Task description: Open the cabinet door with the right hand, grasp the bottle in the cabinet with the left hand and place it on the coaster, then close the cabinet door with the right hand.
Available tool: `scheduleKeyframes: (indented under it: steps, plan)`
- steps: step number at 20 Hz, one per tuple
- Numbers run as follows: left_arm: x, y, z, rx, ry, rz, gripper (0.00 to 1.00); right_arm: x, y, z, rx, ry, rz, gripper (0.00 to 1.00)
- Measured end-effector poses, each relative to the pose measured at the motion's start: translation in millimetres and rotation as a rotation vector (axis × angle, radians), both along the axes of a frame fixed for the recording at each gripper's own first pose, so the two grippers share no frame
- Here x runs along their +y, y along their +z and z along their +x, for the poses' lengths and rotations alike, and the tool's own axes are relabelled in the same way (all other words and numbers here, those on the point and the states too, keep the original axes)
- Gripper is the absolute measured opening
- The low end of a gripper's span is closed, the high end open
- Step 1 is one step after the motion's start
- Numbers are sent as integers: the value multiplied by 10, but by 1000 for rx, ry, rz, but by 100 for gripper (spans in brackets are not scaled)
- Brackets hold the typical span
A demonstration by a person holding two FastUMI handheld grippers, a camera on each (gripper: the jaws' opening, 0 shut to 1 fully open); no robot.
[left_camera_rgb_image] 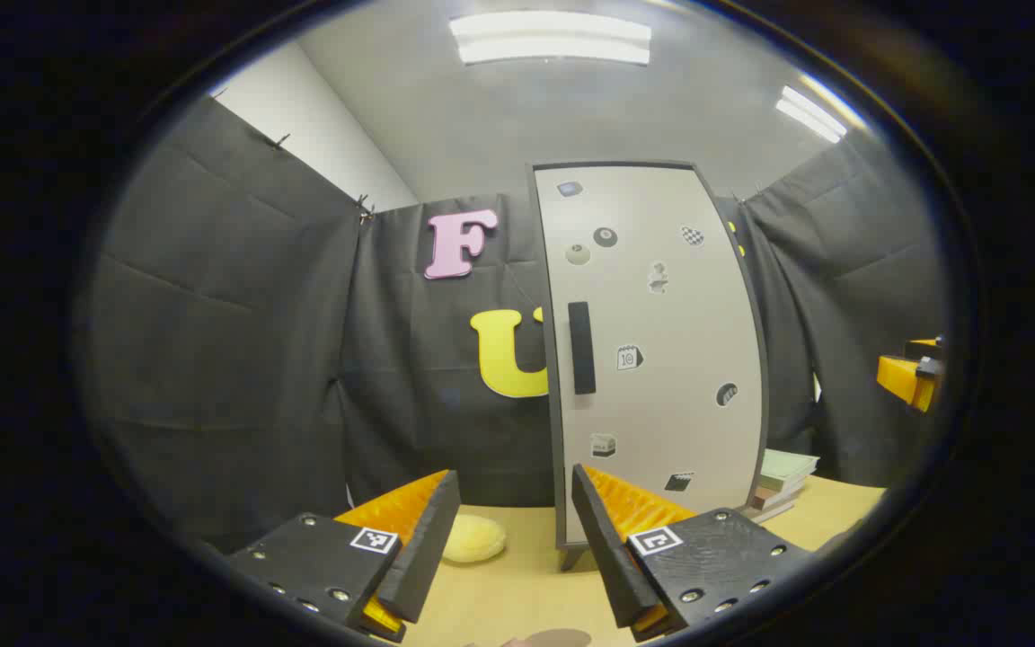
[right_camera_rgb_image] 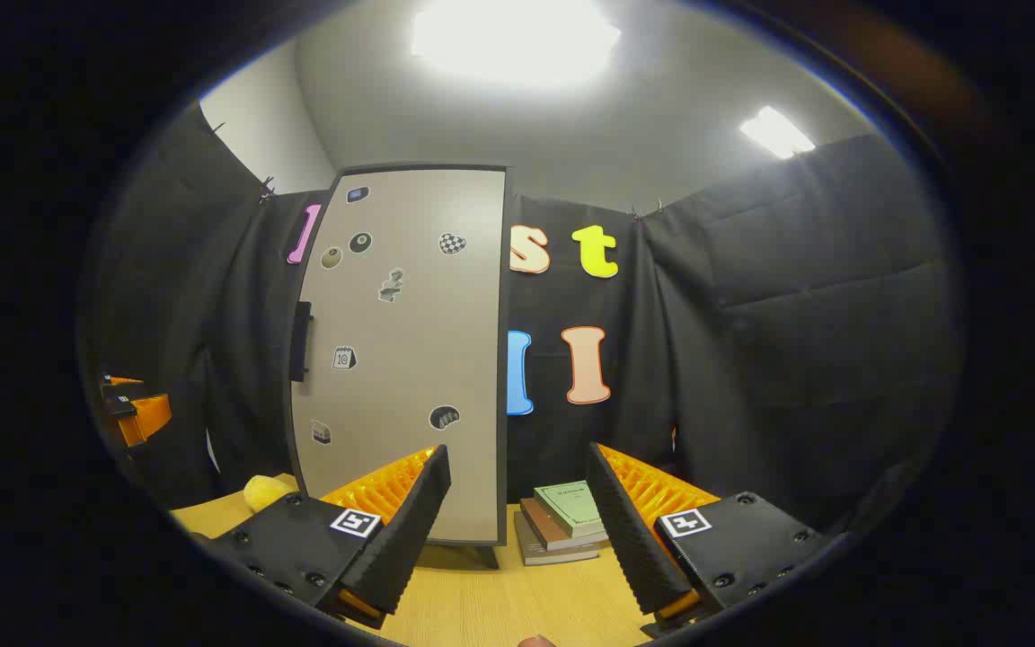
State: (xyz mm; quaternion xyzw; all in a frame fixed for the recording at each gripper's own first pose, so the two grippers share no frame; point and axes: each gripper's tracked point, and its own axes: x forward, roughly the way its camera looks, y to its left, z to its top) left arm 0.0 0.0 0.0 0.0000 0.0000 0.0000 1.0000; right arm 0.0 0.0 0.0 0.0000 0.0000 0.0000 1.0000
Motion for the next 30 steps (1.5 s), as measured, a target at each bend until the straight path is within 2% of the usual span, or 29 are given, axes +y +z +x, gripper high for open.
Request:
scheduleKeyframes:
  steps: [6, 7, 11, 12, 17, 23, 27, 28, 30]
  plan:
    - [32, -19, -169, 1, 19, -11, 75, -96, 42, -58, -16, -4, 0, 97]
    - [28, -22, -176, 0, 18, -11, 75, -105, 31, -66, -13, -3, -1, 94]
    - [43, -10, -191, -3, 30, -10, 75, -124, 31, -61, -4, 0, 9, 97]
    - [38, 4, -205, -7, 32, -11, 77, -137, 45, -65, -7, -1, 10, 97]
    - [-4, 97, -233, -25, 34, 6, 75, -172, 85, -74, -17, 1, 4, 94]
    - [-80, 79, -275, -11, 54, 2, 75, -207, 58, 16, 2, 11, 7, 94]
    - [-30, -26, -334, 20, 94, 11, 75, -120, 98, 130, 12, 55, 29, 97]
    - [-13, -45, -335, 30, 100, 12, 77, -86, 124, 175, 13, 65, 31, 97]
    - [46, -50, -319, 29, 103, 16, 75, -9, 188, 276, 12, 65, 35, 97]
